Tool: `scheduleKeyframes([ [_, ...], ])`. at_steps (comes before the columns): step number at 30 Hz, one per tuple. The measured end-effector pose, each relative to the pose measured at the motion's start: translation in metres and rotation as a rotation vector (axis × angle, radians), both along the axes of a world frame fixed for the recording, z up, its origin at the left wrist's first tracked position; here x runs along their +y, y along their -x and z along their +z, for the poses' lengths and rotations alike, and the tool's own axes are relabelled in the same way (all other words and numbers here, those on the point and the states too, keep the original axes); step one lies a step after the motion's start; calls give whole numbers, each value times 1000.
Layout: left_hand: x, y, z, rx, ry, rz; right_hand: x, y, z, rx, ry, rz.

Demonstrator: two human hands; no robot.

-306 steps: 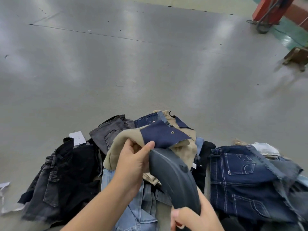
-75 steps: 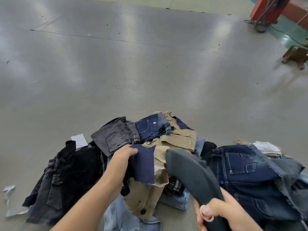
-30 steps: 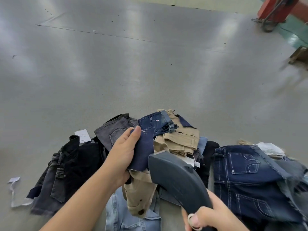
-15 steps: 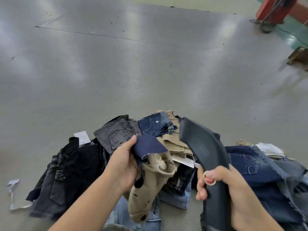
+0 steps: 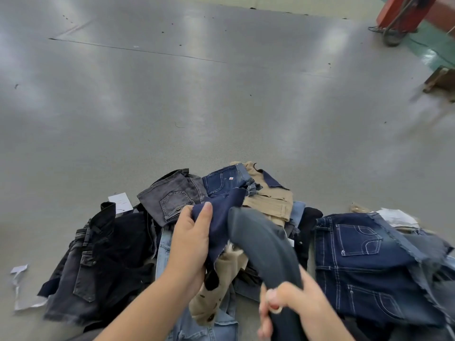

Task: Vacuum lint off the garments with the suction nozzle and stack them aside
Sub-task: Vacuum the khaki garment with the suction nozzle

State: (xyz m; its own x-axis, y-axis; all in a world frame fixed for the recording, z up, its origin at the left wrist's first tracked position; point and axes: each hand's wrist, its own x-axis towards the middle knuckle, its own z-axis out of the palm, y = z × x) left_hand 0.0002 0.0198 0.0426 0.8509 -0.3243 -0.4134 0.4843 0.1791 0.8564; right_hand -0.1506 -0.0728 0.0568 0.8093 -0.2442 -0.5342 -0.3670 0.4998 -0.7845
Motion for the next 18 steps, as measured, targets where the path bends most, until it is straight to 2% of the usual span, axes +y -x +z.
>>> scheduleKeyframes([
  [3,1,-2,-3,-14,-53,-21,-16,-6,8,-39,23,-185],
  [6,5,-12,-3,138,-5,40,-25,-6,18,-55,-2,-254],
  [8,6,-17,-3,191,2,74,-20,-2,21,-59,-23,-170],
  [13,2,-14,-6,185,3,55,6,-6,1,9,157,71],
  [15,1,-11,-6,186,-2,32,12,-10,-4,40,168,143],
  [16,0,-11,-6,183,8,23,11,-11,-2,24,136,146],
  [18,0,-11,-6,142,-9,-17,3,-13,7,-23,61,18],
])
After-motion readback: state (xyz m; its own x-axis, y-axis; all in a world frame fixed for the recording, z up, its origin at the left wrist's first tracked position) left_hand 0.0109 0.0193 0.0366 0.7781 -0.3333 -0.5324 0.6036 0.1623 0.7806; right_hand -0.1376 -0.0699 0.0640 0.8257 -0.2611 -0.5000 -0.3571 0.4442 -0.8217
